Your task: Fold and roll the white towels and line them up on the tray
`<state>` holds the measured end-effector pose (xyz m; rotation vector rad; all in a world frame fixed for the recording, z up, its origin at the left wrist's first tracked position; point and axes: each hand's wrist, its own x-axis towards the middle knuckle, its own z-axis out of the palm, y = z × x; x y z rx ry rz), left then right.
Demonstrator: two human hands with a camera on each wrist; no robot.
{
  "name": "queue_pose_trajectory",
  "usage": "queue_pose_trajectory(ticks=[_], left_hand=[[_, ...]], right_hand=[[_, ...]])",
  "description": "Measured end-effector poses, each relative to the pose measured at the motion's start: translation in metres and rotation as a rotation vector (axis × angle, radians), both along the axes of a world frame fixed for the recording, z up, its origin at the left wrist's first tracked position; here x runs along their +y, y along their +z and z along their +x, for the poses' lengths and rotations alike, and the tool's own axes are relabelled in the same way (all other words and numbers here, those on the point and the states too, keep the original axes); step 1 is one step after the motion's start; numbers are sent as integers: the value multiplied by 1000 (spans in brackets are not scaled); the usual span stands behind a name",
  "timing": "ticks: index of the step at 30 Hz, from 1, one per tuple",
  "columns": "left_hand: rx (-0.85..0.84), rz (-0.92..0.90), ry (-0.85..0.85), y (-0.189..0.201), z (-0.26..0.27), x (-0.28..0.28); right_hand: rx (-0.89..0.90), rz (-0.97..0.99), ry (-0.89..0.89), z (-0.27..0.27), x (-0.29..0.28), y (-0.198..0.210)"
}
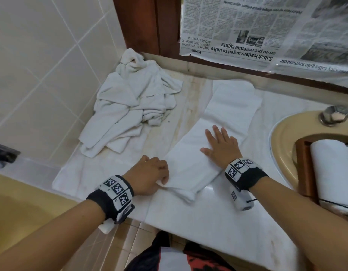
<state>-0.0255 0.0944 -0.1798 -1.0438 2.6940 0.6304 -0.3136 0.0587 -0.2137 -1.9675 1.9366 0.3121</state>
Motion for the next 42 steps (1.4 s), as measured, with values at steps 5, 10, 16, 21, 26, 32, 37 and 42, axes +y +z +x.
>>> queue_pose_trajectory(ticks=[5,10,16,21,26,32,37,42], left_hand=[[138,171,191,-2,5,-7],[-46,20,75,-11,-24,-24],[-337,-45,-167,-16,-67,-44],[-363,-79,-160,-16,-101,-53],[-359,-23,-65,-16,-148,-55],[-351,4,-14,-14,-181,-56],[-311,41,4,-16,-183,-57],[-302,67,13,-15,-183,-59]], right_hand=[[21,-26,-110,28,34,0],[-92,-30,-127,23,39,3],[-544,-366,-435,20,72,24],[-680,-183,-681,8,107,39],[-785,-50,-772,-10,141,42],[-1052,-104,-1003,-28,150,38],[-1121,-106,-1035,-27,144,37],[-1010,-211,-1030,-26,149,35]])
